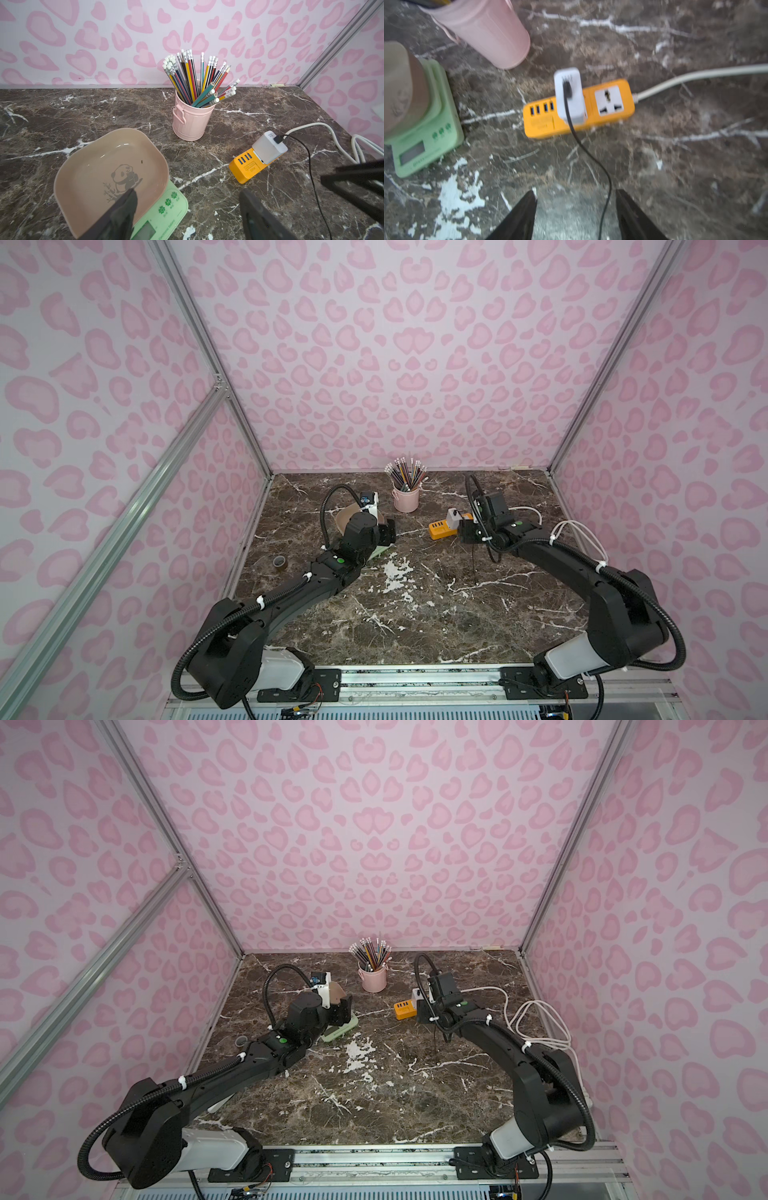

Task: Charge the electronic scale
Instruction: Pick up the charging cable from the center of the board.

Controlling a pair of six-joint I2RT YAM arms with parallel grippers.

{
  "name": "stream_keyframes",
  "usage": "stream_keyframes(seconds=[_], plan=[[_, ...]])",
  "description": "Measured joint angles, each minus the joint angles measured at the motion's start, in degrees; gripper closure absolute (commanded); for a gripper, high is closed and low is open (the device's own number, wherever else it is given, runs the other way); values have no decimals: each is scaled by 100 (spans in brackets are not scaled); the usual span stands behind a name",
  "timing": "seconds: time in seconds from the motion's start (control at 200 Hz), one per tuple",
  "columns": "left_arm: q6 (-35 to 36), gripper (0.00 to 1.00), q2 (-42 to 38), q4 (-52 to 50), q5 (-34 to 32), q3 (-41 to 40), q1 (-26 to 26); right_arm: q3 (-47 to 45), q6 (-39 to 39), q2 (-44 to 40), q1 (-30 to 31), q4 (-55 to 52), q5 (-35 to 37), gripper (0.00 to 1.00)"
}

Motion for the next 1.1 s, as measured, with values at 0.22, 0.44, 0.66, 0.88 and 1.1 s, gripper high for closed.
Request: stream_keyframes(seconds=[0.22, 0.44, 0.66, 0.88, 1.1], plan=[[0, 23, -249, 76, 208, -313, -4, -1471, 341, -756, 15, 404, -120, 42], [11, 25, -291, 258, 417, -498, -4, -1926, 546, -627, 85, 988, -299, 47], [-4, 27, -291, 472, 614, -601, 0, -2098, 680, -474, 155, 1287, -315, 64], [-37, 29, -291, 605, 863, -664, -26, -2201, 785, -356, 197, 1449, -313, 71], [-76, 31, -321, 813, 1025, -726, -157, -2208, 835, -227, 269, 1624, -308, 92]])
